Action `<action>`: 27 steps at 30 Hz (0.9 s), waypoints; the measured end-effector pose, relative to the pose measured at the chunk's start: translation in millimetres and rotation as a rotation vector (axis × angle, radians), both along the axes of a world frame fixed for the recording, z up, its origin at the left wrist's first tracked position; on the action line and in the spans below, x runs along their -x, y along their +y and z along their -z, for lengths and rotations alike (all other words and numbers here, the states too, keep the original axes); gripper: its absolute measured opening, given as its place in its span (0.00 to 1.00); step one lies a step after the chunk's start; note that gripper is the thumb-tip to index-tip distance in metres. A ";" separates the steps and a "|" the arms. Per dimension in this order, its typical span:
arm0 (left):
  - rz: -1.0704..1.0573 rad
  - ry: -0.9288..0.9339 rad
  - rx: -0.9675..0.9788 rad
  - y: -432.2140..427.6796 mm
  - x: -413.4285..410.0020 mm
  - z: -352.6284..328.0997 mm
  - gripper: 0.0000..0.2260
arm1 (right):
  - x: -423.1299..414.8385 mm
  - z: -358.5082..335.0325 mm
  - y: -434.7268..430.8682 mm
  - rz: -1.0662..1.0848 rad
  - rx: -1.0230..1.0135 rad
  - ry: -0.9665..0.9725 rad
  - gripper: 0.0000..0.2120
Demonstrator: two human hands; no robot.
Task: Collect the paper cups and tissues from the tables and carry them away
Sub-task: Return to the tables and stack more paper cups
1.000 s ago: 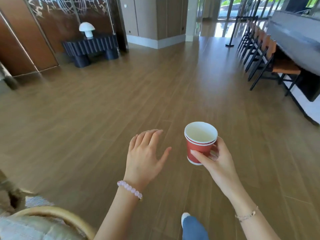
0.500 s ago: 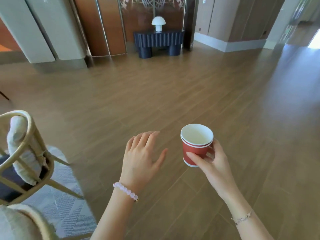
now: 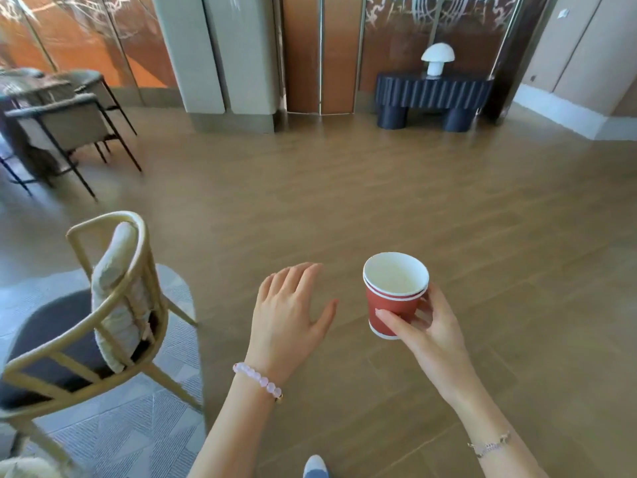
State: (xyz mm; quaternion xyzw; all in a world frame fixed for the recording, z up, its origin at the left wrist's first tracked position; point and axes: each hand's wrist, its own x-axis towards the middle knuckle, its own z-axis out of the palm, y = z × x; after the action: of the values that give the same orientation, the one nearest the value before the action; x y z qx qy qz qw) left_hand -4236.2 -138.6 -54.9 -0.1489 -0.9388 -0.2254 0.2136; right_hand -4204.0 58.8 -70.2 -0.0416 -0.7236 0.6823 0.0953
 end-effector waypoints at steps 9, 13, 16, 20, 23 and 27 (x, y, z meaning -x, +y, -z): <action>-0.160 0.013 -0.015 -63.7 152.3 -9.8 0.22 | 187.7 -7.7 -57.0 -0.162 0.002 0.036 0.24; -0.261 -0.019 -0.017 -92.2 199.5 -7.9 0.20 | 258.4 -5.8 -85.6 -0.251 0.002 0.032 0.24; -0.346 -0.024 -0.009 -112.6 237.0 -7.2 0.19 | 314.9 -2.5 -110.6 -0.320 0.007 0.023 0.25; -0.451 -0.014 -0.010 -136.5 299.8 -6.4 0.18 | 396.2 3.4 -140.2 -0.419 0.003 0.026 0.25; -0.525 -0.004 -0.008 -149.3 353.3 -8.6 0.18 | 461.6 4.4 -157.8 -0.494 0.001 0.034 0.24; -0.593 -0.002 -0.016 -165.8 426.7 -15.7 0.19 | 547.4 -3.6 -182.2 -0.577 0.008 0.052 0.26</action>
State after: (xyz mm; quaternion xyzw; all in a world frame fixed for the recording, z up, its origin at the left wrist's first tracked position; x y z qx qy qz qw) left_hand -4662.9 -304.4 -39.2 0.1336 -0.9397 -0.1610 0.2703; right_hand -4751.4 -123.4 -66.6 0.1831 -0.7002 0.6848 -0.0843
